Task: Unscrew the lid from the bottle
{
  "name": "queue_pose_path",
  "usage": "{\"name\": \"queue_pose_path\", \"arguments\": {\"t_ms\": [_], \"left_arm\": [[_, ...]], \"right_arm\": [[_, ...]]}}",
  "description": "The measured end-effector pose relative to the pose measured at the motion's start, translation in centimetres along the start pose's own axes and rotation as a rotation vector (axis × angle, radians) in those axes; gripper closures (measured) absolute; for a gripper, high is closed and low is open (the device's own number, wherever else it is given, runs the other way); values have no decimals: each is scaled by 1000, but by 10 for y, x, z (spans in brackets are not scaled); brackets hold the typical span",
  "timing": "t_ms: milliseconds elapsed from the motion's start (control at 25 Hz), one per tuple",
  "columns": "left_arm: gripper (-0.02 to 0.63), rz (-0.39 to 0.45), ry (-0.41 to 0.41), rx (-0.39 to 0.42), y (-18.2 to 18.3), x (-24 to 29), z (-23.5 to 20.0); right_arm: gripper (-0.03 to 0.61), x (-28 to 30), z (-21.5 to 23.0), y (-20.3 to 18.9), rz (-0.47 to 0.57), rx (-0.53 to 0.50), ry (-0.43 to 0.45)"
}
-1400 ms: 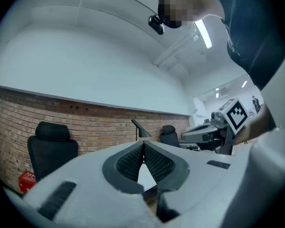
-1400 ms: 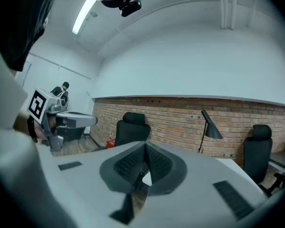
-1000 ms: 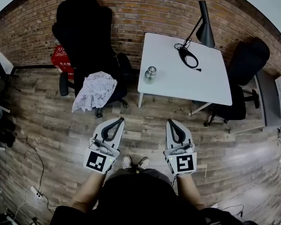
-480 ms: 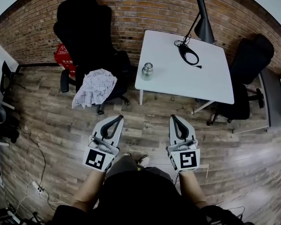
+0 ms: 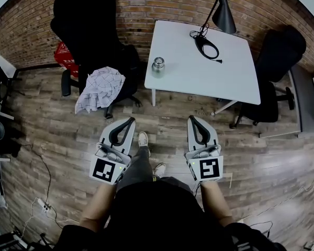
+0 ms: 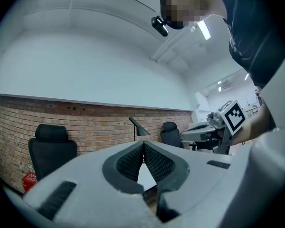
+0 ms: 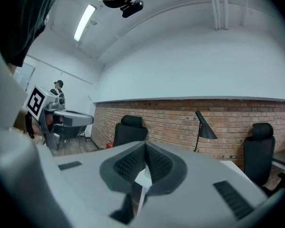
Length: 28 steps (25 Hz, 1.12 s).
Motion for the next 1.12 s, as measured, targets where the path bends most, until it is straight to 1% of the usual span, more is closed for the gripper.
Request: {"name": "queue_pose_path", "arguments": {"t_ms": [160,280,440,520,640,800,920,1120], "left_arm": [[591,-12,-8,-14,-13,17,-14],[591,26,-28,-11,-17,40,-29],[591,-8,-35,-43,-29,79,-52],[591,-25,-41,-73,-37,102,-66],[591,-26,-57,-89,-43,135,-88],[591,-11,-81,-111,-45,172,-116],[591,-26,-100,-133,-52,194,-136],[591,-40,-147,-140,-62,231,-154]], "right_arm": [[565,18,5,-7,-13,-2,-3],[565,39,13,-10,-34,2,-6],[565,74,32,-14,-68,4,3],[565,95,42,-14,-99,2,11],[565,128,54,-15,-143,10,21],[565,167,70,-14,-170,3,9],[565,191,80,-12,-171,-2,-11],[565,211,95,-12,-193,18,-49]]}}
Point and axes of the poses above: the fingertips, and each gripper's own axes: x forward along the fingers, z to its right, y out of its top, the point moved 7 cm from there along -x, backward along the fingers, and after that the axes turned 12 degrees about y, right-handed, at the moved point
